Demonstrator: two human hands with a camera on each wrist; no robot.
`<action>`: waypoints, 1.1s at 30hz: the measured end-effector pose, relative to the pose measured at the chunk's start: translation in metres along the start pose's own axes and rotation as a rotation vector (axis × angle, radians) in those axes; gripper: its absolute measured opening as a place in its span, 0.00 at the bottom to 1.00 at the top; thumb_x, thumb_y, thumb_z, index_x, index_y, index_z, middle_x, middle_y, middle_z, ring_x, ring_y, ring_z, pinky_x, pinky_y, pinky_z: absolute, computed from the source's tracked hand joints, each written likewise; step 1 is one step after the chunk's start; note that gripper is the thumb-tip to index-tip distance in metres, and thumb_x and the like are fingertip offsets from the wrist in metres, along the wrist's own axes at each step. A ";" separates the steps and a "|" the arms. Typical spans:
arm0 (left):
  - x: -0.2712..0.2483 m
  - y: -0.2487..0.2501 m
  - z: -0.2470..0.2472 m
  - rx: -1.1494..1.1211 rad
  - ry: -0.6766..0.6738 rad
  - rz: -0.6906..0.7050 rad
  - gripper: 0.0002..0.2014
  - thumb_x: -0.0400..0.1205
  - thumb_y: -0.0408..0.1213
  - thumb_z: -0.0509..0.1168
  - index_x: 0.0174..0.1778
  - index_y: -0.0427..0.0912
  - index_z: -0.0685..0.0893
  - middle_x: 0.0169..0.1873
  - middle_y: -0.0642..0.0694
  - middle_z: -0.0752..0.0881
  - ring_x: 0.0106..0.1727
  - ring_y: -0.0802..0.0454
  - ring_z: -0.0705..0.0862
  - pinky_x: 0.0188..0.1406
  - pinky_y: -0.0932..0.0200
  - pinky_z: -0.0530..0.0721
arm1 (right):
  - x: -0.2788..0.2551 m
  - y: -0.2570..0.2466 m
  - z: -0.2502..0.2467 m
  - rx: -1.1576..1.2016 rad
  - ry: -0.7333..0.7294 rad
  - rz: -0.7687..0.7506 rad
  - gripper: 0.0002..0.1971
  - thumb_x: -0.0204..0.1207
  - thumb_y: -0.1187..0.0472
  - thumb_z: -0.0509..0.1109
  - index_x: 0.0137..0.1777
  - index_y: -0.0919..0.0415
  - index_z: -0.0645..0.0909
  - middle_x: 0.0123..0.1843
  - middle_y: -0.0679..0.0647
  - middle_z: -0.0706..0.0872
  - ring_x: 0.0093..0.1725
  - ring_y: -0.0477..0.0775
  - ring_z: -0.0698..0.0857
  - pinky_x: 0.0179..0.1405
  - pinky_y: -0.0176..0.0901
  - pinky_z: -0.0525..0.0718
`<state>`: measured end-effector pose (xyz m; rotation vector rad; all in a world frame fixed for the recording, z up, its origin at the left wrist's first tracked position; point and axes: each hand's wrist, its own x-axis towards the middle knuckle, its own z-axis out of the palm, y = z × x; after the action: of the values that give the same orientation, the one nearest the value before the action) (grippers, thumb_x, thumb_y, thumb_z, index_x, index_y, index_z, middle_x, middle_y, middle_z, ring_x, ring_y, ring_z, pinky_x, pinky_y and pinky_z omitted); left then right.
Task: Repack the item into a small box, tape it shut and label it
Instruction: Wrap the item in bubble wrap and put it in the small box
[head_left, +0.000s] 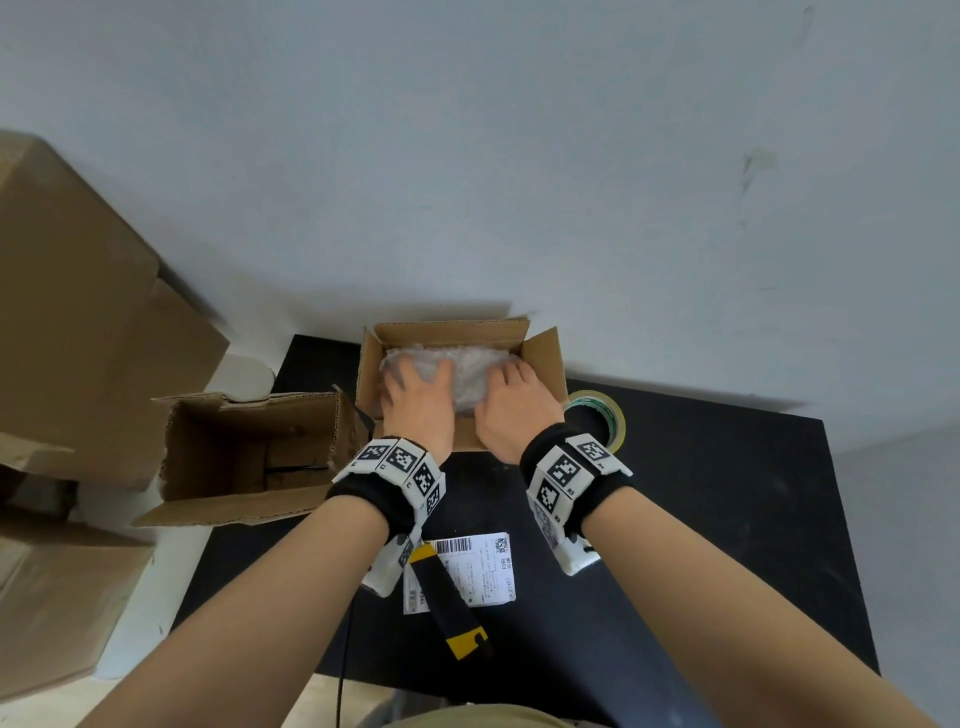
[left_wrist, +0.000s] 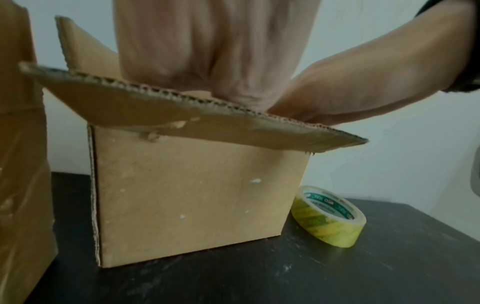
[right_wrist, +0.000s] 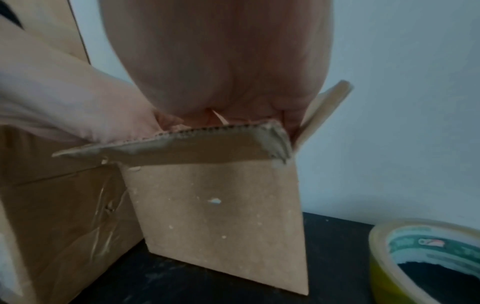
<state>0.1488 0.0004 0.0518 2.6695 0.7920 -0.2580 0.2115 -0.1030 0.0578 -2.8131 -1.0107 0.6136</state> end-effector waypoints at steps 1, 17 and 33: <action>0.001 -0.001 0.000 -0.033 -0.022 -0.011 0.21 0.84 0.39 0.56 0.74 0.49 0.63 0.77 0.29 0.54 0.79 0.27 0.54 0.76 0.35 0.62 | 0.000 -0.002 0.002 0.001 -0.005 0.013 0.30 0.82 0.54 0.51 0.79 0.72 0.56 0.80 0.68 0.60 0.81 0.64 0.57 0.81 0.53 0.56; -0.006 -0.002 0.009 -0.166 -0.258 0.140 0.22 0.86 0.39 0.55 0.76 0.48 0.59 0.74 0.34 0.64 0.64 0.34 0.78 0.62 0.43 0.80 | -0.016 0.033 -0.007 0.108 -0.064 0.023 0.22 0.85 0.54 0.53 0.76 0.62 0.66 0.78 0.60 0.69 0.78 0.60 0.63 0.75 0.52 0.63; -0.044 -0.035 0.012 0.343 0.038 0.466 0.19 0.87 0.46 0.50 0.66 0.43 0.79 0.70 0.39 0.78 0.70 0.43 0.77 0.75 0.48 0.66 | -0.030 0.017 -0.011 0.141 -0.199 -0.081 0.19 0.86 0.51 0.52 0.74 0.49 0.73 0.84 0.63 0.53 0.81 0.66 0.59 0.80 0.52 0.56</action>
<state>0.0919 0.0014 0.0427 3.0871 0.1217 -0.2396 0.2051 -0.1350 0.0746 -2.6154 -1.0615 0.9314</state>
